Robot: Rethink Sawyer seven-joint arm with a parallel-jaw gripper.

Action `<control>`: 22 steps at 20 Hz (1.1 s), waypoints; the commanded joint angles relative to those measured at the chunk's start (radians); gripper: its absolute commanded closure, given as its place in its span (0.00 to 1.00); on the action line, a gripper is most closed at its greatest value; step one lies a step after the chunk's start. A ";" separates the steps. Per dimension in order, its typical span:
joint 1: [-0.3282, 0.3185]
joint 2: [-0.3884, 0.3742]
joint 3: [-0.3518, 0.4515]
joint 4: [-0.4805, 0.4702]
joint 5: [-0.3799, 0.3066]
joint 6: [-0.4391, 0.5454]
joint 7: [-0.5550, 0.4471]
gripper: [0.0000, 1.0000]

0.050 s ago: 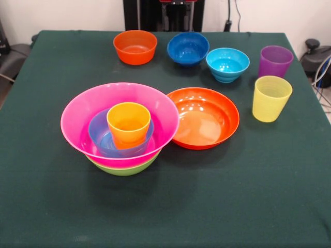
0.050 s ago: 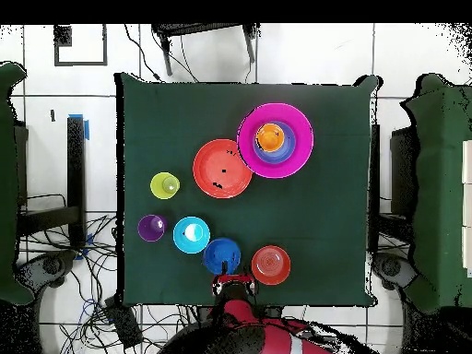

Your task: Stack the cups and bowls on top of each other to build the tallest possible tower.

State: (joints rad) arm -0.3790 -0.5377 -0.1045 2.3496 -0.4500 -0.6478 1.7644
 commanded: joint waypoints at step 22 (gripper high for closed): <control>0.050 0.216 0.067 -0.169 0.027 -0.024 0.172 0.00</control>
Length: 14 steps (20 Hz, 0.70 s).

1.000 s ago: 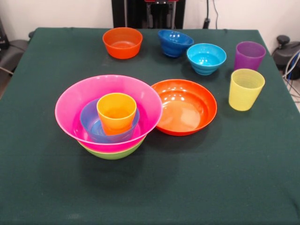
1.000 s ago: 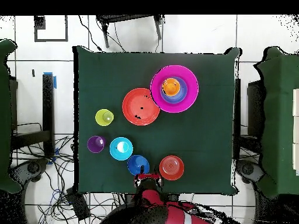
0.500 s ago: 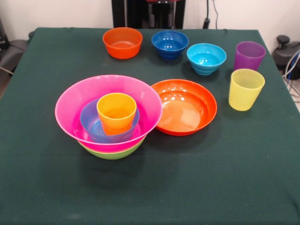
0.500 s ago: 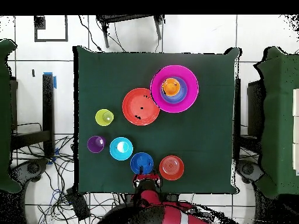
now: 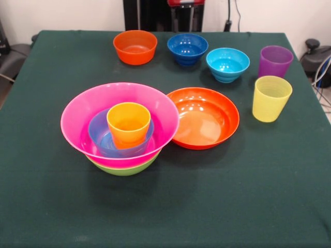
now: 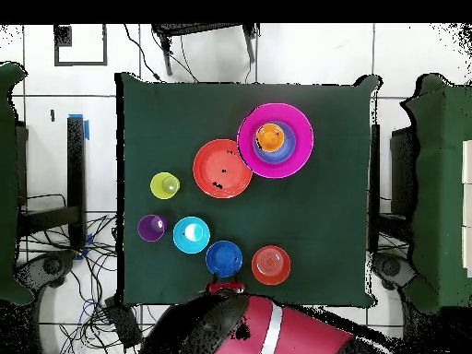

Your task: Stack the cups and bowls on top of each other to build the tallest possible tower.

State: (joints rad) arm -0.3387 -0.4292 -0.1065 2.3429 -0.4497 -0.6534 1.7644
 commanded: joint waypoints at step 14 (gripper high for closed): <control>-0.067 -0.001 0.116 -0.117 -0.024 0.097 0.159 0.00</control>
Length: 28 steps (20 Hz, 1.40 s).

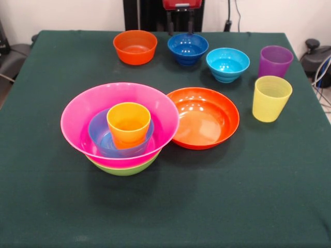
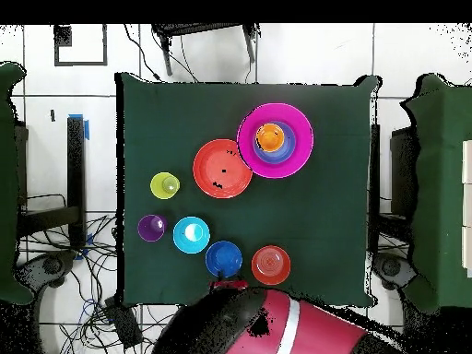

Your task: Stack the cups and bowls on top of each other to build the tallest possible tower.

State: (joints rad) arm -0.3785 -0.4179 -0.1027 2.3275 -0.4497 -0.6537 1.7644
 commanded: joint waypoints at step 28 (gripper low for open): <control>0.023 0.071 0.104 -0.155 0.023 0.053 0.163 0.00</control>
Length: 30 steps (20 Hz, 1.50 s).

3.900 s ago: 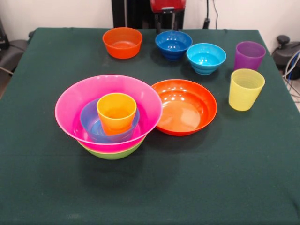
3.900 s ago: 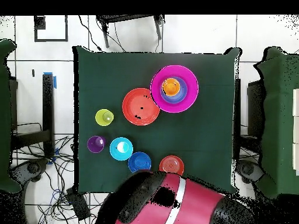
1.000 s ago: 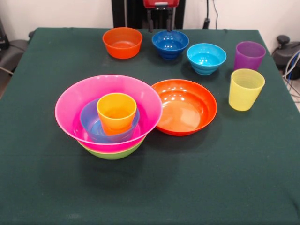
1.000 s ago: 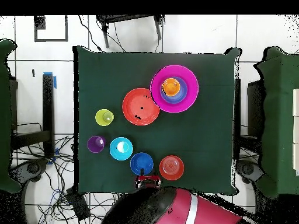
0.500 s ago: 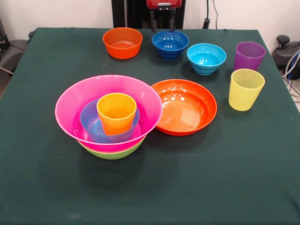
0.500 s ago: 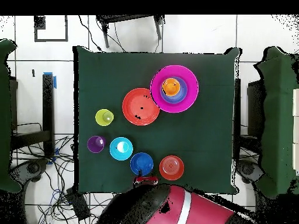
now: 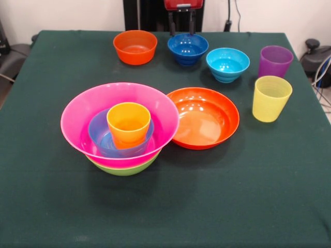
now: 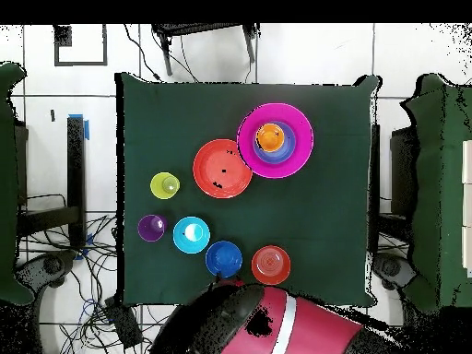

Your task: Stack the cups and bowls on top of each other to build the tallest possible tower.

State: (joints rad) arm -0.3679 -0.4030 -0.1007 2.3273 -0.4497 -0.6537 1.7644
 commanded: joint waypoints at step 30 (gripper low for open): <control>-0.062 0.048 0.114 -0.253 -0.047 0.159 0.102 0.00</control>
State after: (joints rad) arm -0.4273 -0.4003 -0.0894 2.2335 -0.4589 -0.6282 1.7644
